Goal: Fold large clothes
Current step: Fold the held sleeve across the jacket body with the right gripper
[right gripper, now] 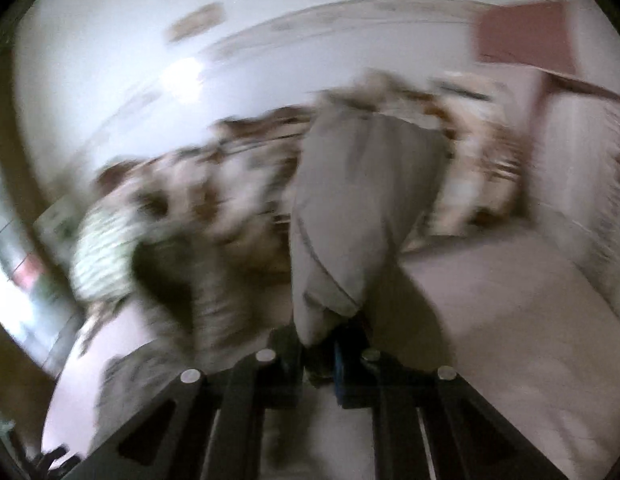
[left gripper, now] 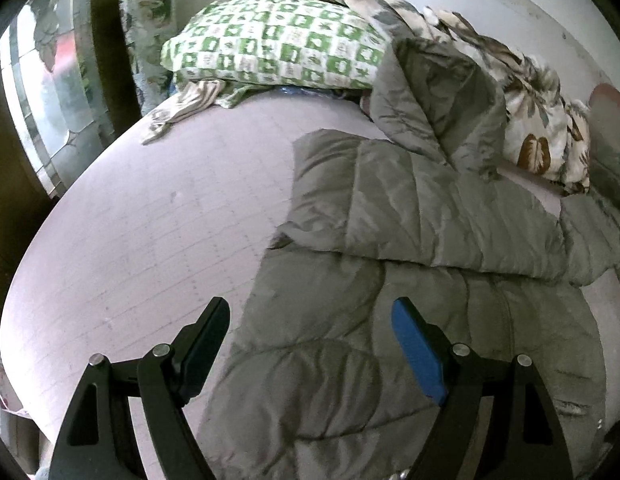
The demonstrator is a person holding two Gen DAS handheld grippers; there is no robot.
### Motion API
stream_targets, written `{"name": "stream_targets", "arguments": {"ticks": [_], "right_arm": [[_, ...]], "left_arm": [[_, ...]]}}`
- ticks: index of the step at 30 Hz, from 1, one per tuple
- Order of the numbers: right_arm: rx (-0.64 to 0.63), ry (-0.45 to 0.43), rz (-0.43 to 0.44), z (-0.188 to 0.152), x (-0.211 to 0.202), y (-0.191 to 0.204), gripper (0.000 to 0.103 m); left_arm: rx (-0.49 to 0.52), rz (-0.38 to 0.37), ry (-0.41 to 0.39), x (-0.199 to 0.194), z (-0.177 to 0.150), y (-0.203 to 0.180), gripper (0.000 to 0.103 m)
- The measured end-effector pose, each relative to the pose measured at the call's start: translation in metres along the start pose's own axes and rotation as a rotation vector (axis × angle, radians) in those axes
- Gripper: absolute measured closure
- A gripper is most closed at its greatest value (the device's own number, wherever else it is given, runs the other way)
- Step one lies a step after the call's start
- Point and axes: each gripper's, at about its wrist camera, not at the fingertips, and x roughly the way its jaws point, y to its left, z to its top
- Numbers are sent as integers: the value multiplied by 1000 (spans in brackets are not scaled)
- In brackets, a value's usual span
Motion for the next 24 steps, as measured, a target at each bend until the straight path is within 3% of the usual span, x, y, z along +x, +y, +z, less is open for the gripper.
{"name": "stream_targets", "arguments": {"ticks": [5,8,12,16,17,18,20,24], "right_arm": [[-99,102,191,-31,24,101,91],[-145,179,254,-63,45,149,91],[-194,314,278,-122,82,197,91],[-251,383,217,-164,109,217,87],[-269,383,199,-171,113,220,75],[-277,381,199,-177,114,223,43],[-285,363,218,-183,107,229,8],[-361,350,224,-187,86,243,8]], "left_arm": [[-31,-4,-33,-17,-1,19,20],[-45,0,-53,-25,-2,30,20],[-74,-3,-50,-27,-5,45,20],[-84,-6,-29,-24,-9,55,20],[-85,-5,-31,-24,-9,57,20],[-88,-5,-32,-24,-9,59,20],[-101,-11,-33,-25,-9,62,20],[-147,-47,-27,-24,-7,63,20]]}}
